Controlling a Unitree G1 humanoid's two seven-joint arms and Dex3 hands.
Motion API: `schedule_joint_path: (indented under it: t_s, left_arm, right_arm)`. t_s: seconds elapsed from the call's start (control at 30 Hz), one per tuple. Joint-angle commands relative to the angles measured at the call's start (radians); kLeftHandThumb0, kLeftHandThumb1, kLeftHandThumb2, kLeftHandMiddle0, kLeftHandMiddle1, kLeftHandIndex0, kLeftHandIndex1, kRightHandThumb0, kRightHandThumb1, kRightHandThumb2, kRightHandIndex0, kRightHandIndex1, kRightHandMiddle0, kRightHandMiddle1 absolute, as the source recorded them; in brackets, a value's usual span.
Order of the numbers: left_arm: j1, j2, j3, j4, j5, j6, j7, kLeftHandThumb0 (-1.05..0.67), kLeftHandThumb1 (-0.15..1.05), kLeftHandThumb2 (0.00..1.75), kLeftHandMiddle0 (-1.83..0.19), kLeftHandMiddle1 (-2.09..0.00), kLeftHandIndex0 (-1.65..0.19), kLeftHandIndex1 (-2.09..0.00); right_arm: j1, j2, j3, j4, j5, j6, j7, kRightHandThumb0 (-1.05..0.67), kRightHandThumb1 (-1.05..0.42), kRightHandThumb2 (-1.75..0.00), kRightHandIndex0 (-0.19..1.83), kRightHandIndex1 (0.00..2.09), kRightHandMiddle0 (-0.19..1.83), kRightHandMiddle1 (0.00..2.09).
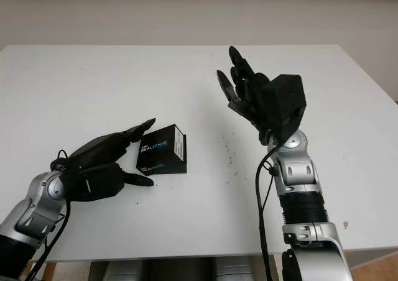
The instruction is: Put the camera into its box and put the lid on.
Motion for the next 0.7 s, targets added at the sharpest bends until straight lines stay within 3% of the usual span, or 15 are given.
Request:
schedule_joint_path:
  t_s: [0.0,0.2,0.33,0.43,0.67]
  left_arm:
    - [-0.016,-0.026,0.01,0.006,-0.023,-0.001,0.017,-0.74,0.91,0.05,-0.07,-0.08,0.02,-0.09]
    - [-0.005,-0.066,0.024,0.006,-0.056,0.02,0.053,-0.71,0.92,0.06,-0.19,-0.13,-0.06,-0.12]
    - [0.009,-0.095,0.038,0.024,-0.078,-0.021,0.125,-0.66,0.9,0.05,-0.32,-0.21,-0.19,-0.19]
    - [0.015,-0.108,0.043,0.04,-0.09,-0.058,0.169,-0.59,0.89,0.05,-0.12,-0.81,-0.24,-0.32]
    - [0.019,-0.114,0.047,0.044,-0.104,-0.069,0.191,-0.52,0.91,0.05,-0.1,-1.08,-0.25,-0.55]
  right_arm:
    - [-0.01,-0.009,0.001,-0.029,-0.003,0.013,-0.004,-0.65,-1.05,-0.52,-0.07,0.05,-0.09,0.06]
    - [-0.008,-0.009,0.003,-0.03,-0.007,0.012,-0.004,-0.65,-1.05,-0.52,-0.07,0.05,-0.09,0.06]
    - [-0.009,-0.01,0.006,-0.033,-0.009,0.018,-0.005,-0.66,-1.05,-0.52,-0.07,0.05,-0.09,0.05]
    - [-0.008,-0.009,0.004,-0.035,-0.008,0.023,-0.007,-0.65,-1.05,-0.52,-0.07,0.05,-0.09,0.06]
    - [-0.007,-0.012,0.007,-0.041,-0.01,0.032,-0.002,-0.65,-1.05,-0.53,-0.08,0.05,-0.09,0.05]
